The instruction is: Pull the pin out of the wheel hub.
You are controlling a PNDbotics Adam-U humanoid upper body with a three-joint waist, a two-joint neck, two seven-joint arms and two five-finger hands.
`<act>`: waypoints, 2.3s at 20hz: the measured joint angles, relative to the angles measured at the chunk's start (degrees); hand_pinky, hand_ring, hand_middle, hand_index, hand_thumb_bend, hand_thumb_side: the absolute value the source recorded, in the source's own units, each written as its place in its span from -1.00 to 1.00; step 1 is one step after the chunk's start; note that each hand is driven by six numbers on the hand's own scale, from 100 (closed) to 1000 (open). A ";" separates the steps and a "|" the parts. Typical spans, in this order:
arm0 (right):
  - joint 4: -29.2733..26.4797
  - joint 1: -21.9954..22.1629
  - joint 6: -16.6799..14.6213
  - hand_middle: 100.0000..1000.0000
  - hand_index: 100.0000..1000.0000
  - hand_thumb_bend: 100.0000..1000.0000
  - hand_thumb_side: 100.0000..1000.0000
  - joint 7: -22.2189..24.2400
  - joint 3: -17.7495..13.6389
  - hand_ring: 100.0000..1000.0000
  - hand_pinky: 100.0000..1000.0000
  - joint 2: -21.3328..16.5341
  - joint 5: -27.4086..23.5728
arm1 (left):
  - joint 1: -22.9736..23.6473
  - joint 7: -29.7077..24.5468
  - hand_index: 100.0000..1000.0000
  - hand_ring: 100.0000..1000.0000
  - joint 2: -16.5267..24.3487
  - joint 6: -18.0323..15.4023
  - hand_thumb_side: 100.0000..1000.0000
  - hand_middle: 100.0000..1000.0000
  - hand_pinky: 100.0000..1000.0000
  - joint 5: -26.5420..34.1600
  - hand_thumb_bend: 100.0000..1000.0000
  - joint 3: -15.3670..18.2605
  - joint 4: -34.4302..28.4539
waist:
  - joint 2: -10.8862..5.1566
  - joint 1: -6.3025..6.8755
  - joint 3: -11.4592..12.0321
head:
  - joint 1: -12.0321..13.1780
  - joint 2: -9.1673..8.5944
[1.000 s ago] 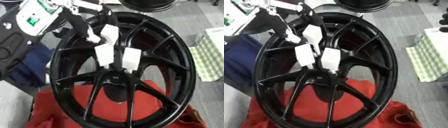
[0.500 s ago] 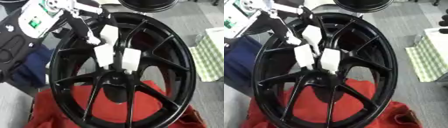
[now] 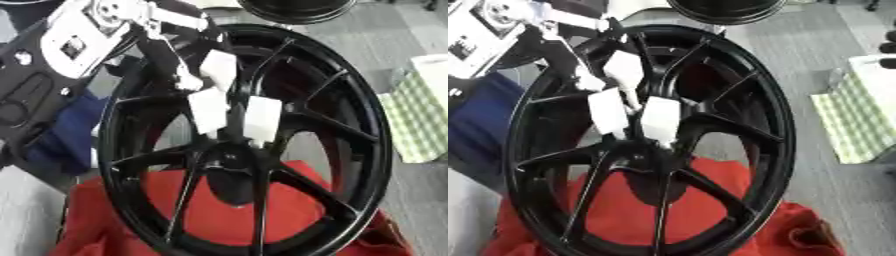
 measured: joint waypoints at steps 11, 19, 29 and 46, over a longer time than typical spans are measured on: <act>0.00 0.09 -0.06 0.19 0.36 -1.00 0.44 -0.75 -0.01 0.33 0.29 0.58 0.00 | 0.00 -0.09 -0.11 0.17 -0.01 0.22 -0.82 -0.20 0.43 0.11 -0.99 0.63 0.01 | 0.11 -0.01 0.01 | -0.01 -0.03; 0.00 0.35 -0.23 0.19 0.36 -1.00 0.42 -0.58 -0.04 0.33 0.29 0.59 0.00 | -0.71 -0.17 -0.22 0.13 0.06 2.14 -1.00 -0.27 0.40 -0.14 -0.88 3.47 -0.60 | 0.05 -0.04 0.42 | -0.08 -0.02; 0.00 0.99 -0.29 0.20 0.36 -1.00 0.42 -0.63 -0.40 0.33 0.29 0.59 0.00 | -2.02 -0.16 -0.23 0.11 3.49 5.07 -1.00 -0.32 0.39 2.15 -0.86 8.27 -2.77 | -0.51 -0.17 1.56 | -0.67 0.05; 0.00 3.80 -1.07 0.20 0.36 -1.00 0.36 -2.49 -3.22 0.34 0.30 -0.48 1.01 | 18.64 8.47 -0.18 0.12 29.55 6.88 -1.00 -0.32 0.40 11.56 -1.00 29.37 -6.40 | -1.34 -1.88 6.38 | -4.35 1.09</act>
